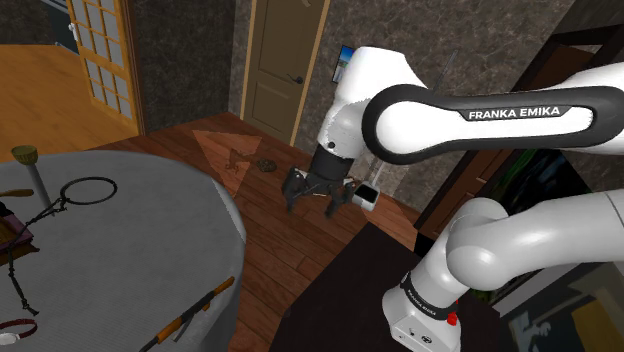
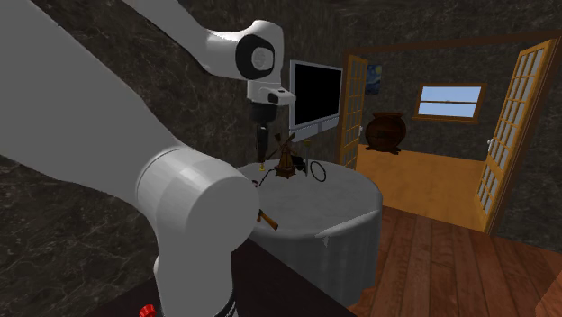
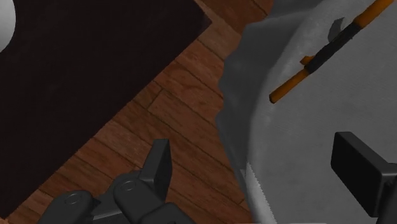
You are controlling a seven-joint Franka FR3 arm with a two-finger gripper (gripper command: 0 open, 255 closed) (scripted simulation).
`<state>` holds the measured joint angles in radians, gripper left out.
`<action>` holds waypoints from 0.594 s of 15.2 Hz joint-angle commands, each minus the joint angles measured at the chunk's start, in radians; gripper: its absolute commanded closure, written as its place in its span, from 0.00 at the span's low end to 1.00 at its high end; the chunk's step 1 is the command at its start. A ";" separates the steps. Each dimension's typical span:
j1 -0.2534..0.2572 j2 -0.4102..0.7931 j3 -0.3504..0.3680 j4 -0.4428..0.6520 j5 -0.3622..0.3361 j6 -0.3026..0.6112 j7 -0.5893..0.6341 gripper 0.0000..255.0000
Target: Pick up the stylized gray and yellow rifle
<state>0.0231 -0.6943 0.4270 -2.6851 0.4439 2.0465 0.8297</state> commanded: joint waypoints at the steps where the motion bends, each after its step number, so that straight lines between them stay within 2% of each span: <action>1: -0.001 0.053 0.055 -0.008 0.036 0.069 0.071 0.00; 5: -0.023 0.202 0.169 0.008 0.082 0.216 0.207 0.00; 9: -0.074 0.385 0.288 0.049 0.072 0.372 0.365 0.00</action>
<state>-0.0337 -0.3630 0.6830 -2.6523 0.5245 2.3761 1.1476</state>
